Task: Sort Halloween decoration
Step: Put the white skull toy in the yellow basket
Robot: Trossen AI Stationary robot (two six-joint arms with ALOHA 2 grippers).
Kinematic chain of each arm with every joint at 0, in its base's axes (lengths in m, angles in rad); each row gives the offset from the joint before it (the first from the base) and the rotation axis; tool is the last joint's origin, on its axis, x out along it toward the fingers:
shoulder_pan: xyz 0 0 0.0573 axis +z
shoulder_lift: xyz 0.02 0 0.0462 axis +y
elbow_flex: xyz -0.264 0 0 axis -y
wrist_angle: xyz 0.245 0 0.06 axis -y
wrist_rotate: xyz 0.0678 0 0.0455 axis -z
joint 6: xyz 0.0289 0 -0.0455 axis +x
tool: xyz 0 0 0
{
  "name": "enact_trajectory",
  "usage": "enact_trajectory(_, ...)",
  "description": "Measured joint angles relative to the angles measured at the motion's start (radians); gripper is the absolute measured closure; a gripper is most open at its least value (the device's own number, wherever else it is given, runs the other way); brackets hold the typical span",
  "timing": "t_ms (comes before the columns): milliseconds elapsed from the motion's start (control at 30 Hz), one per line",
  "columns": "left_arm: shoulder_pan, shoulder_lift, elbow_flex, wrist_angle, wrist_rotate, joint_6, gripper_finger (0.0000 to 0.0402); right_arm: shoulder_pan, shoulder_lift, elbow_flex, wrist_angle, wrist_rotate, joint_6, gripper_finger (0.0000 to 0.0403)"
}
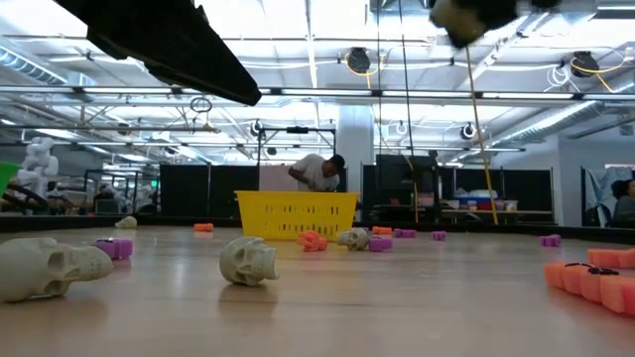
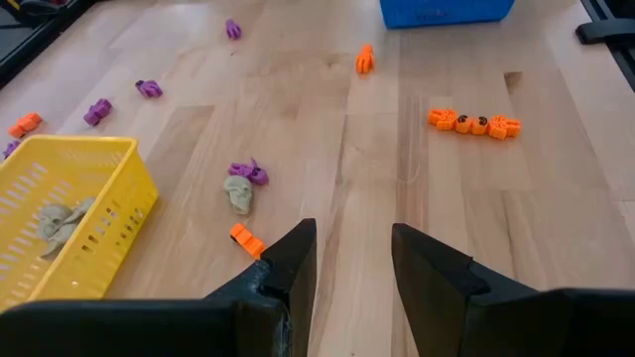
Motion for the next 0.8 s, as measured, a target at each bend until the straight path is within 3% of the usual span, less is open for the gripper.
enact_trajectory(167,0.001,0.000,0.000,0.001,0.000,0.001,0.0270,0.079,-0.148,-0.058,-0.018,0.175,-0.010,0.0351)
enact_trajectory(300,0.001,0.000,0.000,0.020,-0.001,0.032,0.0270,0.118,-0.185,-0.176,0.204,0.274,-0.029,0.0351)
enact_trajectory(567,0.026,0.000,0.000,0.115,-0.005,0.104,0.0270,0.104,-0.126,-0.353,0.787,0.278,-0.142,0.0351)
enact_trajectory(800,0.056,0.000,0.000,0.122,-0.004,0.105,0.0270,0.095,-0.067,-0.376,0.897,0.318,-0.197,0.0351)
